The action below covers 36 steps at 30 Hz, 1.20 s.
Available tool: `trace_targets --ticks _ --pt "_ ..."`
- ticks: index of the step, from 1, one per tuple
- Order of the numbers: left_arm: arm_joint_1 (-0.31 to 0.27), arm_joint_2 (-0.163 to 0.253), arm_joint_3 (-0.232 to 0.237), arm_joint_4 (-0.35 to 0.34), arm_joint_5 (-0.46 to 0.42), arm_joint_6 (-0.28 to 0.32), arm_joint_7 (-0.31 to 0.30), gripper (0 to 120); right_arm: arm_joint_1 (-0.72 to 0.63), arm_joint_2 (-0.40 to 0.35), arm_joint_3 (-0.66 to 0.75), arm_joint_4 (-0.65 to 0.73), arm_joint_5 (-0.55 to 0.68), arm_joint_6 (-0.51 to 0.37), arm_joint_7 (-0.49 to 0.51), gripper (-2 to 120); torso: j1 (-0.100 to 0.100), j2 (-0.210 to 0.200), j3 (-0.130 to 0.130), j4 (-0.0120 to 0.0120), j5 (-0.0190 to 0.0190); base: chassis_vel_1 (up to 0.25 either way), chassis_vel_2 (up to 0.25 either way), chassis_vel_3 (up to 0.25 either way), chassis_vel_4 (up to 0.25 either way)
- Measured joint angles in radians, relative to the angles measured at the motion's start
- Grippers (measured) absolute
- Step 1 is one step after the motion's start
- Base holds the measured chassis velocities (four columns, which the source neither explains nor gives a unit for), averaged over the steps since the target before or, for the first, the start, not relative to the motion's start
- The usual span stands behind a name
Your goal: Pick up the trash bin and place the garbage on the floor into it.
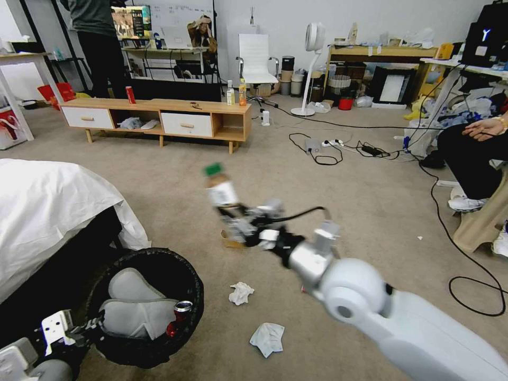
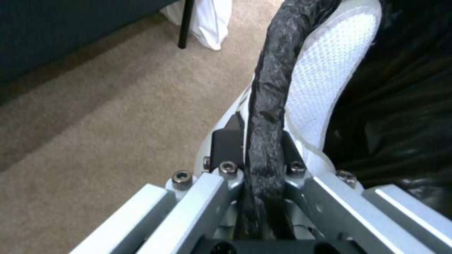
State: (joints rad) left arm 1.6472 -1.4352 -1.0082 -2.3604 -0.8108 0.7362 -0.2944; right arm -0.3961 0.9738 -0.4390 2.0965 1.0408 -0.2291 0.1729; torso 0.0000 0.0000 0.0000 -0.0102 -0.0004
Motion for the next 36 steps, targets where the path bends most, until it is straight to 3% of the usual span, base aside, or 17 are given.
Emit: trace_targets --ticks 7,17,36 --pt "-0.001 0.002 -0.004 -0.005 -0.004 0.0 0.0 3 0.142 0.108 -0.194 -0.06 0.029 -0.016 0.048 26 0.0 0.0 0.0 -0.001 0.0 0.0 0.0 0.0 0.0" --pt "-0.002 0.004 -0.012 -0.011 -0.005 0.0 0.002 3 0.198 0.241 -0.319 -0.125 0.036 -0.034 0.077 26 0.0 0.0 0.0 -0.0006 0.0001 0.0 0.0 0.0 0.0" --pt "0.005 -0.005 -0.014 -0.035 -0.014 -0.001 0.004 3 0.147 0.275 -0.396 -0.233 -0.053 -0.037 0.075 26 0.0 0.0 0.0 -0.0008 0.0004 0.0 0.0 0.0 0.0"
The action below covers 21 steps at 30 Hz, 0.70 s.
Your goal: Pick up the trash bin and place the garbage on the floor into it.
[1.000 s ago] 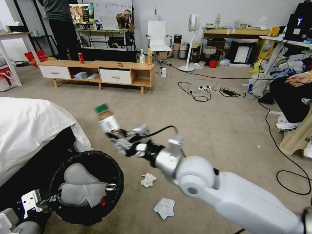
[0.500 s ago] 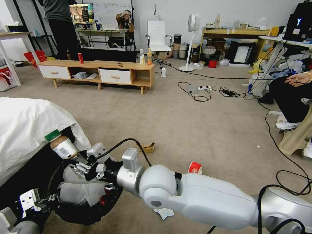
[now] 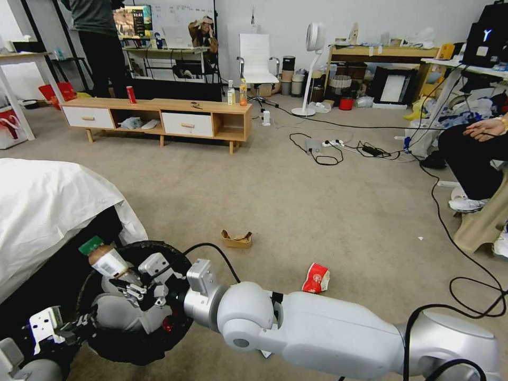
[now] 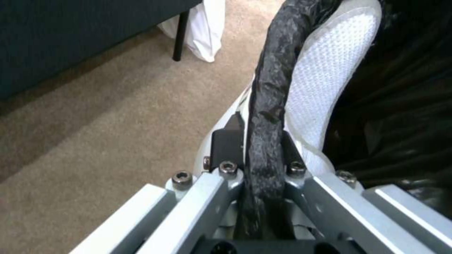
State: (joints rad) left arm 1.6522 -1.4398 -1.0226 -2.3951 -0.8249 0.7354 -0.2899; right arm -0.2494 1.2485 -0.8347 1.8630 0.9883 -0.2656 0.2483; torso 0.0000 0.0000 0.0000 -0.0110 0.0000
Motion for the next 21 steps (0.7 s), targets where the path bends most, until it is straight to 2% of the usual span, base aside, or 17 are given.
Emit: trace_targets --ticks 19,21 --pt "0.003 -0.01 0.018 -0.005 0.01 0.0 0.003 3 -0.06 -0.01 -0.01 -0.047 -0.064 0.025 -0.016 26 0.0 0.0 0.0 0.0001 0.0 0.0 0.0 0.0 0.0" --pt "0.002 -0.011 0.021 -0.001 0.015 0.0 0.003 3 -0.074 -0.023 -0.006 -0.044 -0.07 0.025 -0.016 30 0.0 0.0 0.0 0.0001 0.0 0.0 0.0 0.0 0.0"
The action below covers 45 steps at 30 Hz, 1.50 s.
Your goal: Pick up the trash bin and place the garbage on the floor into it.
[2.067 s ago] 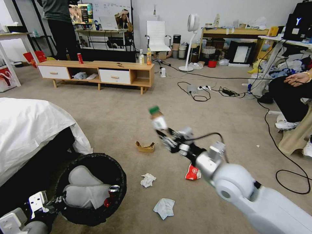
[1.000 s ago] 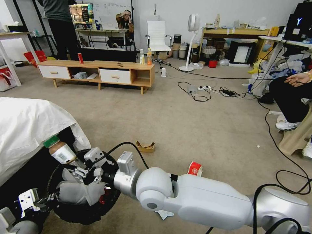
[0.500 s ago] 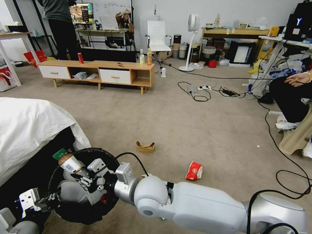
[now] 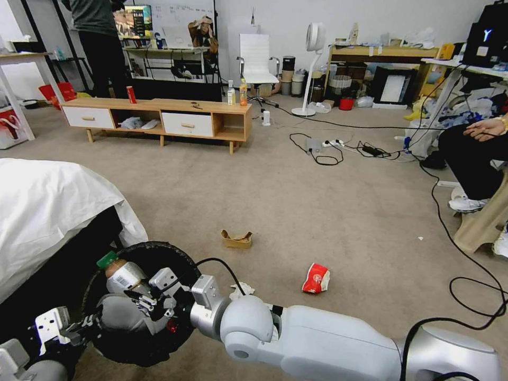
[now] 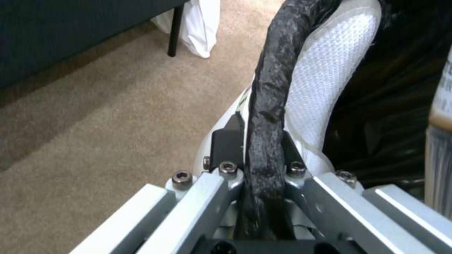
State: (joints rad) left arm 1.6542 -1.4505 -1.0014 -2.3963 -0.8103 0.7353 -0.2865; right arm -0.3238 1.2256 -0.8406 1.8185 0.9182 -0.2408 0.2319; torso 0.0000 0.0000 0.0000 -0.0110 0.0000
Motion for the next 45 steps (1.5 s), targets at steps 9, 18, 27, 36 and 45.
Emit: trace_targets --ticks 9,18,27,36,45 --pt "-0.001 -0.001 0.006 0.005 0.006 0.0 0.002 3 -0.021 -0.034 0.012 0.011 -0.017 0.001 -0.009 63 0.0 0.0 0.0 0.0 0.0 0.0 0.0 0.0 0.0" --pt "0.003 -0.002 0.004 0.005 0.007 0.0 0.002 3 -0.029 -0.05 0.02 0.02 -0.026 0.002 -0.012 95 0.0 0.0 0.0 0.0 0.0 0.0 0.0 0.0 0.0" --pt "0.006 -0.004 0.004 0.006 0.01 0.0 0.003 3 -0.029 -0.059 0.07 0.053 -0.022 0.002 -0.012 100 0.0 0.0 0.0 0.0 0.0001 0.0 0.0 0.0 0.0" --pt "0.005 -0.004 0.003 0.013 0.012 0.0 0.003 3 -0.012 -0.063 0.143 0.095 -0.001 -0.002 -0.011 100 0.0 0.0 0.0 0.0001 0.0 0.0 0.0 0.0 0.0" --pt "0.001 -0.004 0.002 0.02 0.014 0.0 0.004 3 0.0 -0.079 0.212 0.138 0.022 -0.006 -0.011 100 0.0 0.0 0.0 0.0 -0.0001 0.0 0.0 0.0 0.0"
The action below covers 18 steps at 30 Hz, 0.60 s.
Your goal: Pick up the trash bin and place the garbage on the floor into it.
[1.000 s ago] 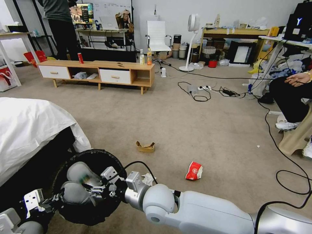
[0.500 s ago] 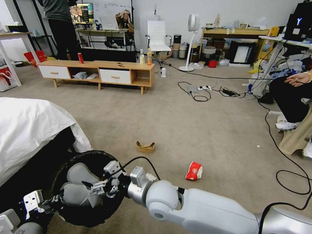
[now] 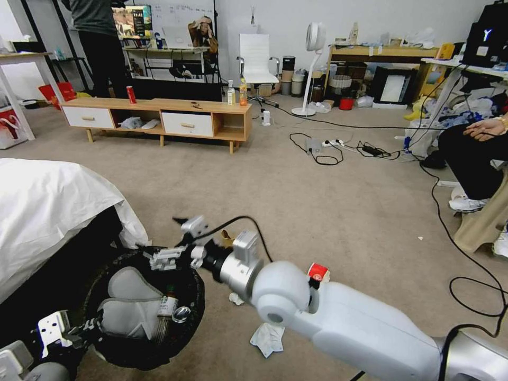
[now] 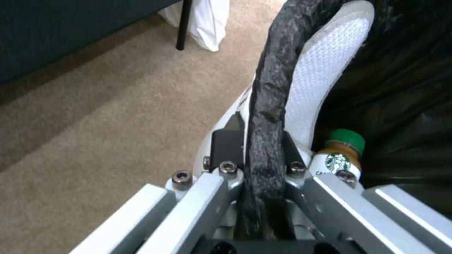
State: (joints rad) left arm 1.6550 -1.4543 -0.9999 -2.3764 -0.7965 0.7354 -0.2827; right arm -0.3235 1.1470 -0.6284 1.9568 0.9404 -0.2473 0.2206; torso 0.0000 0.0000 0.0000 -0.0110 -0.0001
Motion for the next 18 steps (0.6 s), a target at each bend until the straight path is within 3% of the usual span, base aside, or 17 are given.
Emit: trace_targets --ticks 6,11,14,18 --pt "0.001 0.003 -0.006 0.004 0.004 0.0 0.001 3 -0.028 -0.039 0.117 0.044 0.029 0.007 -0.004 100 0.0 0.0 0.0 0.0001 0.0001 0.0 0.0 0.0 0.0" --pt "0.004 0.027 -0.029 0.025 0.024 0.0 0.0 3 -0.155 -0.186 0.299 0.062 0.053 -0.001 0.01 100 0.0 0.0 0.0 -0.0003 0.0003 0.0 0.0 0.0 0.0" --pt "0.003 0.029 -0.029 0.028 0.025 0.0 0.0 3 -0.17 -0.199 0.315 0.064 0.054 -0.006 0.015 100 0.0 0.0 0.0 -0.0005 0.0003 0.0 0.0 0.0 0.0" --pt "-0.003 0.048 -0.03 0.052 0.033 0.0 0.002 3 -0.291 -0.281 0.431 0.065 0.051 -0.048 0.052 100 0.0 0.0 0.0 0.0005 0.0003 0.0 0.0 0.0 0.0"
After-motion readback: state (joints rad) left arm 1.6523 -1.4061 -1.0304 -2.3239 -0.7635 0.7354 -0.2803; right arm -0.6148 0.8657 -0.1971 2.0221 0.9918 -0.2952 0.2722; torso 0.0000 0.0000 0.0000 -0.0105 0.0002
